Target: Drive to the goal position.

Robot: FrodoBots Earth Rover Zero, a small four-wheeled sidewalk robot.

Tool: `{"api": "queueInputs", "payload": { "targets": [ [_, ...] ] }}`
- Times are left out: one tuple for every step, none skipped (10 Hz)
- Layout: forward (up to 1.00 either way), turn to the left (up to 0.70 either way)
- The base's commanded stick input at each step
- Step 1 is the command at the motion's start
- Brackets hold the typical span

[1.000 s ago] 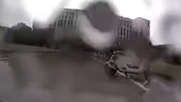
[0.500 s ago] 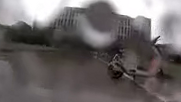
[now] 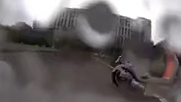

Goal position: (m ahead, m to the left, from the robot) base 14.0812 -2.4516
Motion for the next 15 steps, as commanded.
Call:
{"api": "queueInputs", "payload": {
  "targets": [
    [1.0, 0.0],
    [1.0, 0.0],
    [1.0, 0.0],
    [1.0, 0.0],
    [1.0, 0.0],
    [1.0, 0.0],
    [1.0, 0.0],
    [1.0, 0.0],
    [1.0, 0.0],
    [1.0, 0.0],
    [1.0, 0.0],
    [1.0, 0.0],
    [1.0, 0.0],
    [1.0, 0.0],
    [1.0, 0.0]
  ]
}}
